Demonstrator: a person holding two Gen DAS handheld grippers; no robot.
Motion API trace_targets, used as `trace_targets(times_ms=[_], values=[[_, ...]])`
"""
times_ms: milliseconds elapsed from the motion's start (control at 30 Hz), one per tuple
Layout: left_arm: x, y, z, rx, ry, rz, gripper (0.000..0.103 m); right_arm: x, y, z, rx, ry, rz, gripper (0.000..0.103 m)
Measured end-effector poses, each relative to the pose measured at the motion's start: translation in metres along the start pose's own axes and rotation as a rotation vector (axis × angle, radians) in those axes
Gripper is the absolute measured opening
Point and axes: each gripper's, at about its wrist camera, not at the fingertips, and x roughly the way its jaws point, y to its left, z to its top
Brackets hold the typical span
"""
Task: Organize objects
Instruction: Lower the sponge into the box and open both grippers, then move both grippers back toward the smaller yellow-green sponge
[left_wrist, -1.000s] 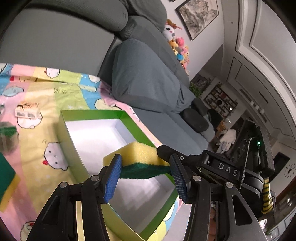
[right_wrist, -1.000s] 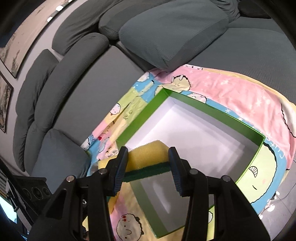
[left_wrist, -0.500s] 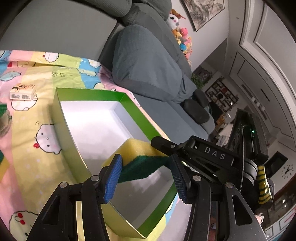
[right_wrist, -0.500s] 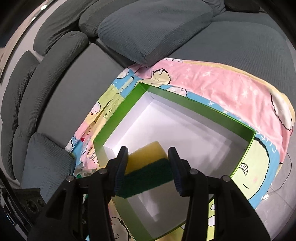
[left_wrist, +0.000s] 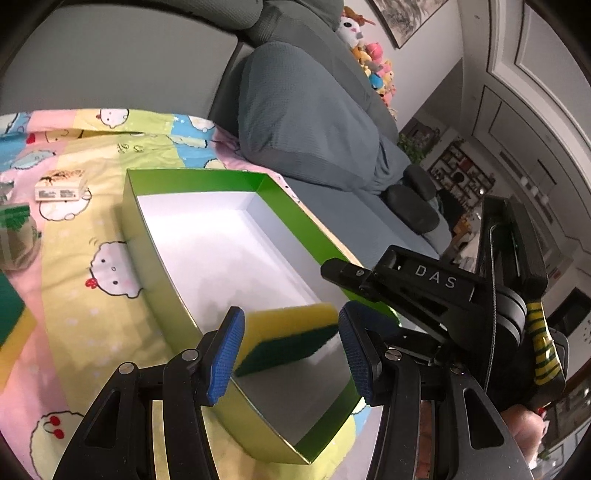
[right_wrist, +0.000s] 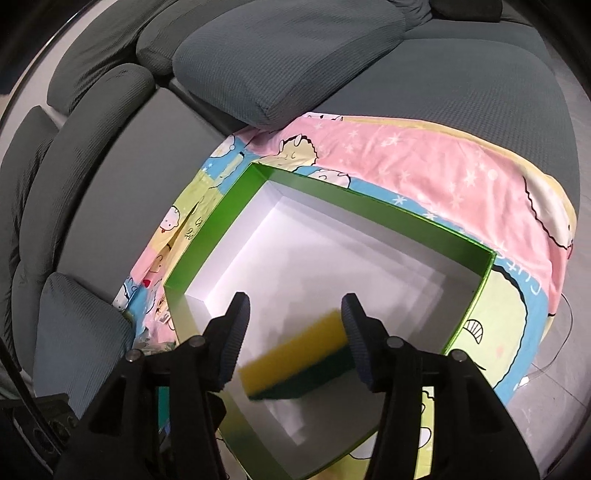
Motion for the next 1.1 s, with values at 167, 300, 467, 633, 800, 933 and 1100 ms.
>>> trace_targets(times_ms=[167,300,467,633,800,933,1100], values=[[-0.014,0.002,0.003,0.02,-0.024,0.025,0.053,-0.006,0.005,0.0,-0.02,-0.029,-0.001,0.058],[-0.03,0.011,0.007,-0.002,-0.045,0.031,0.058,-0.01,0.011,-0.001,-0.033,-0.04,0.005,0.063],[-0.064,0.023,0.013,-0.009,-0.105,0.057,0.063,-0.02,0.023,-0.004,-0.078,-0.07,0.01,0.066],[-0.092,0.042,0.017,-0.038,-0.151,0.139,0.063,-0.027,0.036,-0.009,-0.112,-0.075,0.06,0.072],[-0.113,0.071,0.017,-0.131,-0.151,0.194,0.07,-0.028,0.058,-0.02,-0.166,-0.044,0.116,0.074],[-0.132,0.095,0.011,-0.184,-0.155,0.317,0.076,-0.03,0.084,-0.033,-0.237,-0.006,0.199,0.076],[-0.149,0.128,0.0,-0.291,-0.146,0.381,0.076,-0.024,0.126,-0.058,-0.365,0.064,0.306,0.082]])
